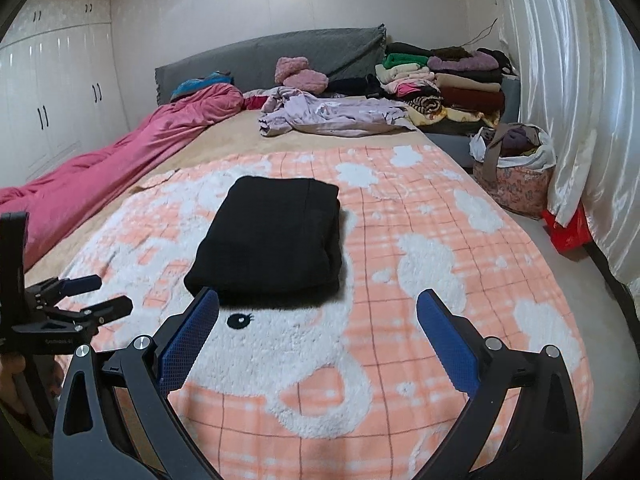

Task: Fold small clothes

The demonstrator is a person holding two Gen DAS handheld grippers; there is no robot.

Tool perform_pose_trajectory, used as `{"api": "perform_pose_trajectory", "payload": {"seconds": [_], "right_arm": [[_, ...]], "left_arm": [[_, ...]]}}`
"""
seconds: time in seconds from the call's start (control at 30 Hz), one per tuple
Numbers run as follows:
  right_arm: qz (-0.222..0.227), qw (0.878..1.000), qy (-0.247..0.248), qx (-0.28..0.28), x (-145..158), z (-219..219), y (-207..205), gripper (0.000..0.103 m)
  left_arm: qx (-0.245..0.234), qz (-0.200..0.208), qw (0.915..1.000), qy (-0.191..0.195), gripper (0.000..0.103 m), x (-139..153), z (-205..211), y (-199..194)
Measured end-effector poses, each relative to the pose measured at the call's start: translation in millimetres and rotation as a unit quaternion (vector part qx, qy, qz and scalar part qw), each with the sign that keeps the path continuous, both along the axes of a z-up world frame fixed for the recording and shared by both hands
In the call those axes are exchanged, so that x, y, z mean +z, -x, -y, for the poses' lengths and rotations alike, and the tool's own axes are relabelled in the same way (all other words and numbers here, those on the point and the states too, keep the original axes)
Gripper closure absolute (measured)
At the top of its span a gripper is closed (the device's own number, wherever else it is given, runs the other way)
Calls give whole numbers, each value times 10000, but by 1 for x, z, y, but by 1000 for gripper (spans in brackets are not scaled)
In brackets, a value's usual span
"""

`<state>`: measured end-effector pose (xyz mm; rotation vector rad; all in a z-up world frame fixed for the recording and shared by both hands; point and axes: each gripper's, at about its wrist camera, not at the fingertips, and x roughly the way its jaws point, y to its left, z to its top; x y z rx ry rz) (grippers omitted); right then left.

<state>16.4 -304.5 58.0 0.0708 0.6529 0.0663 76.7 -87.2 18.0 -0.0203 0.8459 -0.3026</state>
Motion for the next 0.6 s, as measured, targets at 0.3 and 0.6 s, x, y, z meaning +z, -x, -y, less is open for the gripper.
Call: {"api": "perform_pose_trajectory", "payload": {"seconds": [0.3,0.6], "right_arm": [[-257,9995,197,21,-21,-18,-3,4],[-404,9990,199,-27,-29,-19,-4,4]], "left_arm": [[115,-62,9999,96,9,-3,-7,4],[211,-76,9997,-23,9,-3,-8,4]]}}
